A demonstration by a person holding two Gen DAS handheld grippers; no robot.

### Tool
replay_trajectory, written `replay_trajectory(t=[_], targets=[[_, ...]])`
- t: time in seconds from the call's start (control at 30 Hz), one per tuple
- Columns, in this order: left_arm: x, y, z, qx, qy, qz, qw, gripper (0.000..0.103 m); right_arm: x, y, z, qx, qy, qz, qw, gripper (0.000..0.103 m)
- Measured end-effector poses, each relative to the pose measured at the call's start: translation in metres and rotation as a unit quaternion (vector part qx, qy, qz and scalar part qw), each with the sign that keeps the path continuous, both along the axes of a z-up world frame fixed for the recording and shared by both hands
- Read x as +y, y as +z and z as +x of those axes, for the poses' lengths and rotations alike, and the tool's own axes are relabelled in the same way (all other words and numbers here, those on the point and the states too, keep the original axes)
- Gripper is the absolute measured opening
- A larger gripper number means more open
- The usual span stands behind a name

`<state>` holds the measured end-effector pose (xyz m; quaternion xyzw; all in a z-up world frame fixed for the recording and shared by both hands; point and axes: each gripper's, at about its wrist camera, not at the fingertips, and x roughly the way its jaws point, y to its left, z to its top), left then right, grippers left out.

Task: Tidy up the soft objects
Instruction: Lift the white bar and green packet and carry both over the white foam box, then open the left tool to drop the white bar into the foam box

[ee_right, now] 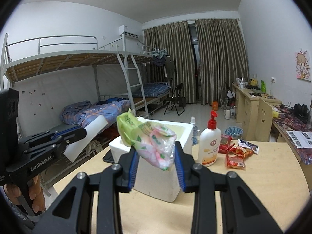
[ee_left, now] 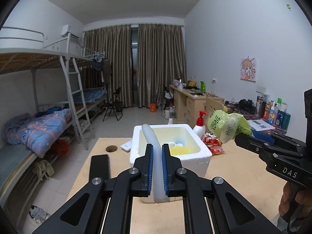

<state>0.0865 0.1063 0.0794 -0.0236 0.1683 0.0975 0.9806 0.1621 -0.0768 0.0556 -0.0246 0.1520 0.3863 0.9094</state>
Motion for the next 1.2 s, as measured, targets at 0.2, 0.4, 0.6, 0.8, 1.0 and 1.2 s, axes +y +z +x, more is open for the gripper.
replay_trajectory(t=[0.2, 0.4, 0.6, 0.8, 1.0, 1.2], targets=[[0.002, 0.001, 0.03, 0.005, -0.015, -0.002, 0.9999, 0.009, 0.002, 0.001, 0.011, 0.003, -0.007, -0.002, 1.0, 0.039], [0.001, -0.001, 0.062, 0.013, -0.032, -0.004, 0.9994, 0.009, -0.003, 0.002, 0.025, 0.007, -0.021, -0.002, 1.0, 0.039], [0.001, -0.006, 0.094, 0.026, -0.049, -0.009, 0.9984, 0.009, -0.011, 0.001, 0.043, 0.013, -0.041, 0.001, 0.999, 0.039], [0.004, -0.011, 0.121, 0.039, -0.05, -0.006, 0.998, 0.01, -0.012, -0.004, 0.058, 0.021, -0.05, 0.003, 0.998, 0.039], [0.005, -0.02, 0.146, 0.057, -0.047, -0.002, 0.9972, 0.01, -0.008, -0.01, 0.071, 0.032, -0.054, -0.003, 0.998, 0.039], [0.003, -0.023, 0.152, 0.054, -0.05, 0.004, 0.9973, 0.012, -0.005, -0.013, 0.078, 0.04, -0.053, -0.007, 0.998, 0.039]])
